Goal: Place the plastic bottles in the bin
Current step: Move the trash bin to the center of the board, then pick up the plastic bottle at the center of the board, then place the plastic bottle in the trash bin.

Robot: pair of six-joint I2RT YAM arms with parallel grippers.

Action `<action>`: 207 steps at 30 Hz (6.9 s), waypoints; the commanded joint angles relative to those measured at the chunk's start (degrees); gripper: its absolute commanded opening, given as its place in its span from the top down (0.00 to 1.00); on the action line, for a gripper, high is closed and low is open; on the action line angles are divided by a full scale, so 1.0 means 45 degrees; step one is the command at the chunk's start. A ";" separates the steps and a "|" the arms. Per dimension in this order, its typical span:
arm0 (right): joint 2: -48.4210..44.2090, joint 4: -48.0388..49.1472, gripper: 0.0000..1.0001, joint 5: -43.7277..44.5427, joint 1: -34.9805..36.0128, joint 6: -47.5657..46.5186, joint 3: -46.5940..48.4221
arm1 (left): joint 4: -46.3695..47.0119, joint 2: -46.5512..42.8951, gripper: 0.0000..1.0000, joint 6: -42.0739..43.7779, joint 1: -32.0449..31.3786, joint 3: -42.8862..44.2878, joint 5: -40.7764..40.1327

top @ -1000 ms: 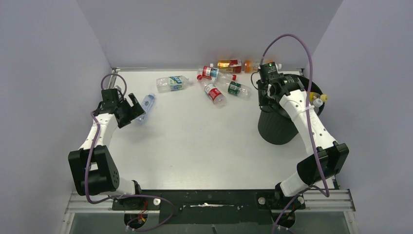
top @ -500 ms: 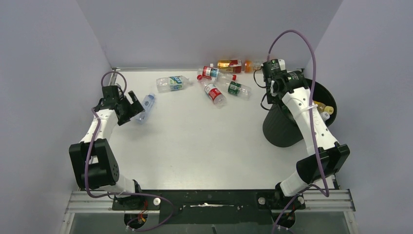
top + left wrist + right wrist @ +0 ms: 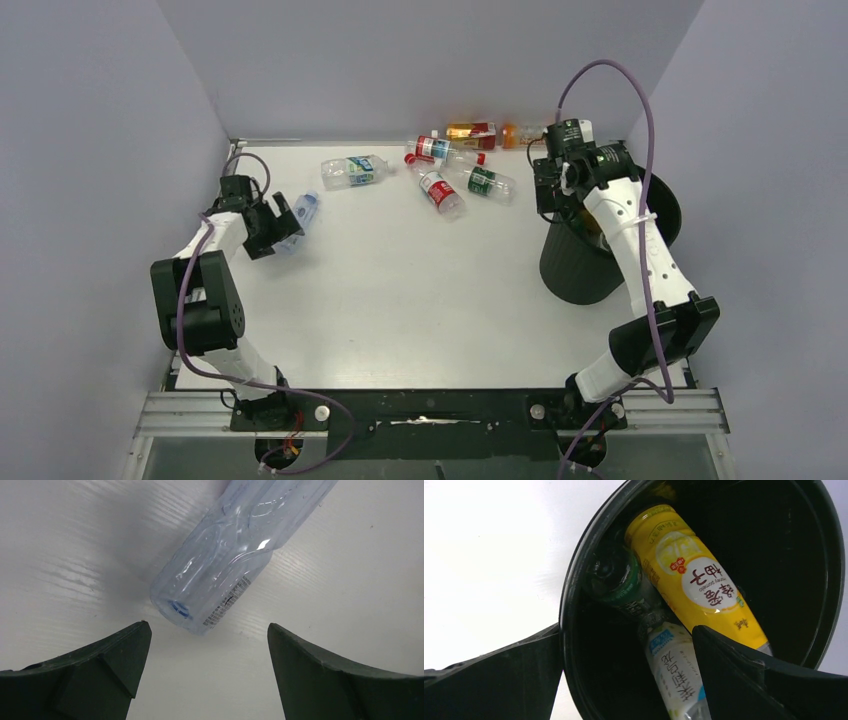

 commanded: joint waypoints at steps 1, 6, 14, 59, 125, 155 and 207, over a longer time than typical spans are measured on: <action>-0.0346 0.0300 0.03 -0.0091 -0.0081 -0.0140 0.0818 | 0.0391 0.0350 0.12 0.0464 0.0069 0.0983 0.0237; -0.0835 0.0867 0.01 -0.0660 0.0035 -0.0273 0.0851 | 0.0213 0.0609 0.12 0.0711 0.0049 0.1230 -0.0122; -0.1370 0.1329 0.00 -0.1312 0.0362 -0.0181 0.1505 | 0.0119 0.1661 0.12 0.0815 -0.0019 0.1742 -0.0569; -0.2418 0.2371 0.02 -0.3057 0.0690 0.0277 0.0449 | -0.1612 0.2752 0.14 0.2786 -0.2321 0.4047 -0.4174; -0.8167 0.3649 0.02 -0.4042 0.0765 0.3026 -0.1908 | -0.0890 0.2400 0.58 -0.2024 -1.2505 1.3107 0.2229; -0.7218 0.9202 0.02 -1.0140 -0.3875 0.5079 -0.3832 | 0.2593 0.1127 0.58 -0.1644 -1.4698 1.0130 0.3231; -0.6185 0.6873 0.41 -0.7837 -0.6838 0.2478 -0.2513 | -0.0154 0.1603 0.16 0.0509 -0.9310 1.0986 0.2640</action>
